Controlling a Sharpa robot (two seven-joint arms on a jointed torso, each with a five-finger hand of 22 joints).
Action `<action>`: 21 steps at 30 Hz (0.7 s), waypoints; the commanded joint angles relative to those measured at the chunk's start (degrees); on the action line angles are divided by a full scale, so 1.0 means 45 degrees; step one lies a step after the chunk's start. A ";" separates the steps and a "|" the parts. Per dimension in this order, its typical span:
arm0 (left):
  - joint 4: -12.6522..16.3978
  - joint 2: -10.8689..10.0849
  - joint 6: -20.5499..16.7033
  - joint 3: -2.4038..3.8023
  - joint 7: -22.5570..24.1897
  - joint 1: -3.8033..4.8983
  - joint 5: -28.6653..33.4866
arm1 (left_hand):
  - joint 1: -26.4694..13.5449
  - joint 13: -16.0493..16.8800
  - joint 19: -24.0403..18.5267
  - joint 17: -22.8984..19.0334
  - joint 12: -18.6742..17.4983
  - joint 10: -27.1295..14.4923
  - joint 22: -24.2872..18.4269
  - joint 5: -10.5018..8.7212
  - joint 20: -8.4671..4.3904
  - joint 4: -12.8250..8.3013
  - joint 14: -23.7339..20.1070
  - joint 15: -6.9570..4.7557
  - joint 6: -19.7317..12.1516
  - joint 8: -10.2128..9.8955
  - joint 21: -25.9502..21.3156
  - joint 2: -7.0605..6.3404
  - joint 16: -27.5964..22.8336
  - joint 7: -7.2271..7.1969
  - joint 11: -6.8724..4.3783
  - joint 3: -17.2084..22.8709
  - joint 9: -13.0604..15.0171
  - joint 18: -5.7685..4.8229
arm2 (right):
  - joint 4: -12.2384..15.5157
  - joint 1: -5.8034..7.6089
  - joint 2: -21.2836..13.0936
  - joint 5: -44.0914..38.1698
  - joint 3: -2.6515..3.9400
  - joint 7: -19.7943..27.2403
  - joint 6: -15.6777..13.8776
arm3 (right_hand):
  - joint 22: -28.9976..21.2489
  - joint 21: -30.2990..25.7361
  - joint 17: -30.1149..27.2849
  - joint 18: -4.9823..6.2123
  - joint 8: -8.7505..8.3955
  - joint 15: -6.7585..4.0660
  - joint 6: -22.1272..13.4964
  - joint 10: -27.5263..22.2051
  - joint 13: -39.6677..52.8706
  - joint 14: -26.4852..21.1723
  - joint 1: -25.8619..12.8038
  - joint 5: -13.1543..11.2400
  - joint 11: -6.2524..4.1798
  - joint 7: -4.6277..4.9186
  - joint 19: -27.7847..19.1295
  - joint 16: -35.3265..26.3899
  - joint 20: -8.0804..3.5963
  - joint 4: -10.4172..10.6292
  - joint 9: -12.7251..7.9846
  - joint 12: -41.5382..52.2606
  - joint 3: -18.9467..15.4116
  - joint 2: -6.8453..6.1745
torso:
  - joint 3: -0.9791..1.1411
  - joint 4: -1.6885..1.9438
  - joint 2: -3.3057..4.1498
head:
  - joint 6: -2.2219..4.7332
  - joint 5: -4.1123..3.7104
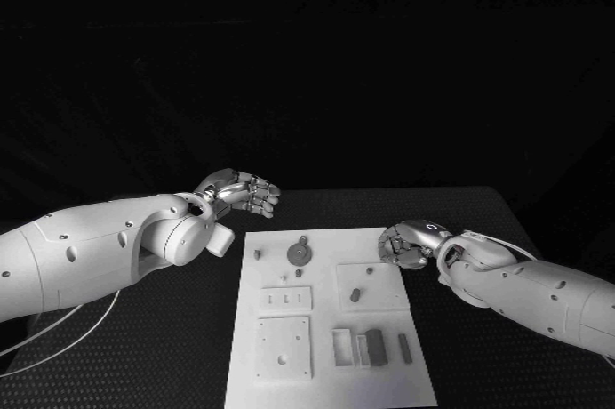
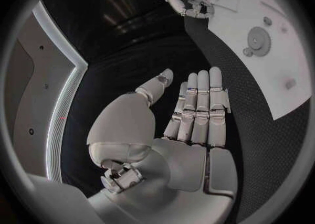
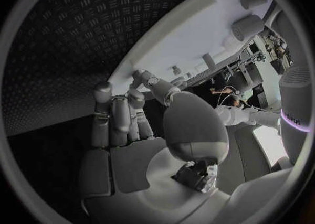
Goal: Assemble the parts on the task board
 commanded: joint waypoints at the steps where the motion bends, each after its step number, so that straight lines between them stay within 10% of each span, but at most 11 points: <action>1: 0.0046 -0.0006 0.0171 0.0010 0.0091 0.0011 -0.0004 | 0.0013 0.0018 0.0035 0.0016 -0.0053 0.0056 0.0013 0.0021 -0.0073 0.0057 0.0062 -0.0009 -0.0049 -0.0077 -0.0069 -0.0055 -0.0073 0.0066 0.0010 -0.0014 0.0016 0.0169 | 0.0014 -0.0016 0.0005 -0.0132 0.0001 -0.0032 0.0066 | 0.0235 0.0066 -0.0001 0.0567 0.0055 -0.0041 0.0456 -0.0004 -0.0021 0.0022 -0.0050 0.0049 -0.0041 0.0335 0.0026 0.0085 -0.0066 -0.0039 0.0018 0.0028 0.0006 0.0067 | 0.0005 -0.0009 0.0009 | -0.0010 -0.0009; 21: 0.0094 -0.0047 0.0190 0.0014 0.0101 0.0016 -0.0018 | 0.0015 0.0027 0.0038 0.0039 -0.0061 0.0062 0.0022 0.0021 -0.0074 0.0060 0.0069 -0.0010 -0.0044 -0.0077 -0.0073 -0.0051 -0.0089 0.0065 0.0009 -0.0011 0.0019 0.0170 | 0.0046 -0.0056 0.0093 -0.0221 0.0002 -0.0028 -0.0118 | 0.0231 0.0091 0.0016 0.0567 0.0568 -0.0306 0.1452 0.0033 -0.0020 0.0021 -0.0170 0.0051 -0.0367 -0.0022 -0.0013 0.0093 -0.0055 -0.0163 0.0336 -0.0009 0.0111 0.0868 | 0.0006 0.0000 0.0002 | -0.0059 -0.0034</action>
